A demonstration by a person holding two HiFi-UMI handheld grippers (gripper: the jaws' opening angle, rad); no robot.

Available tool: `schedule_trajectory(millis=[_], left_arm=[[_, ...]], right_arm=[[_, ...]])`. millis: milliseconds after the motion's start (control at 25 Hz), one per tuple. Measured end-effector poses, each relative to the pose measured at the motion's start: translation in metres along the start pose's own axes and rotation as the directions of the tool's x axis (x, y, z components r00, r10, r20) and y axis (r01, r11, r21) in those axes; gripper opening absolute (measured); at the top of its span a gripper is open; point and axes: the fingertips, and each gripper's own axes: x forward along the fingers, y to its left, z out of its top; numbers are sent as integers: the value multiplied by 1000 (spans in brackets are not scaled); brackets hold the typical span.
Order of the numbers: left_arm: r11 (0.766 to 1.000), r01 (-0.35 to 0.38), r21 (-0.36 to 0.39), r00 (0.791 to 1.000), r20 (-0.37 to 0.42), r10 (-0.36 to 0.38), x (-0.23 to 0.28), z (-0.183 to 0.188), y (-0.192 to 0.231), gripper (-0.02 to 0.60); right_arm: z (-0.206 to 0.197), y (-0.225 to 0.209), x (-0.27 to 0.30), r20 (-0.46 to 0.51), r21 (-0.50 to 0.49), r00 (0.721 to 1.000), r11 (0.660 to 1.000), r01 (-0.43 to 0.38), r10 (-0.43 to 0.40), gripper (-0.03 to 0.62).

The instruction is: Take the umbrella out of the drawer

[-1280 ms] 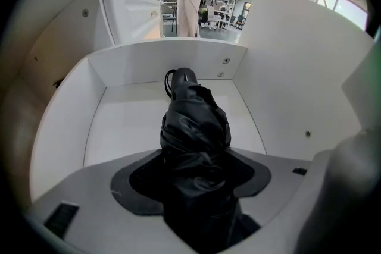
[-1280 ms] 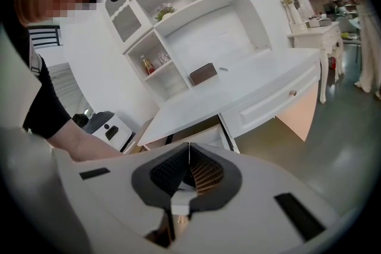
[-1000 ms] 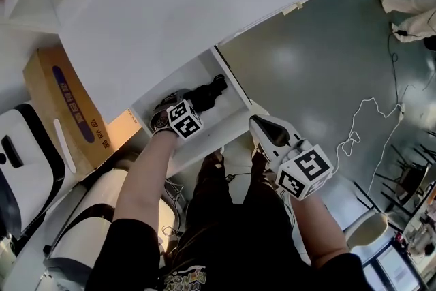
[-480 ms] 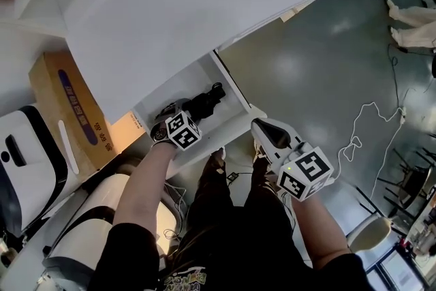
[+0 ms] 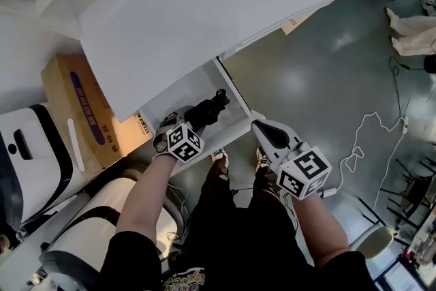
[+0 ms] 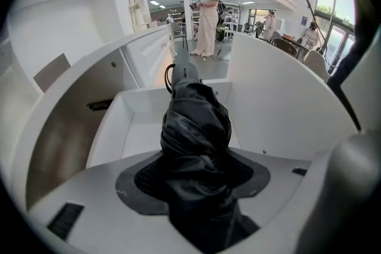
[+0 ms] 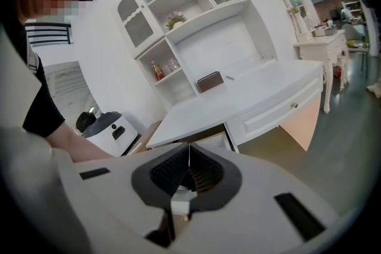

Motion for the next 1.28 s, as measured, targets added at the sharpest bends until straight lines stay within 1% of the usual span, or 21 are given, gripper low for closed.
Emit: schedule_trajectory(millis=[160,320,480,640,840,960,1120,1280], left_arm=[[999,-53,-8,998,45,54,-24,17,0,267],[993,-113,-25,988,100,114,-55,37,-1,267],[984,-173,-49,972,155,179,-90,56,-3,267],[970,-219,-104,949,207,237,-127,73,-6,267],[945,-250,-212,911,279,303,-173,93,-9,267],[923,-250,-294,883,323,342,-200,106,-14,267],[880,-212,-426,836,387,389,-229,123,-25,267],[837,-186,-515,793,424,437,-253,138,-40,267]], right_arm=[[8,2,-13,15,-16,1000,1000,-6,6,3],[16,2,-29,37,-26,999,1000,-5,6,4],[23,5,-42,54,-38,999,999,-8,10,3],[32,11,-52,75,-53,997,998,-17,21,3],[48,22,-65,107,-82,993,996,-34,42,3],[57,26,-77,121,-103,991,994,-45,58,5],[64,27,-91,131,-121,988,990,-67,83,3],[68,29,-104,130,-145,984,984,-101,120,3]])
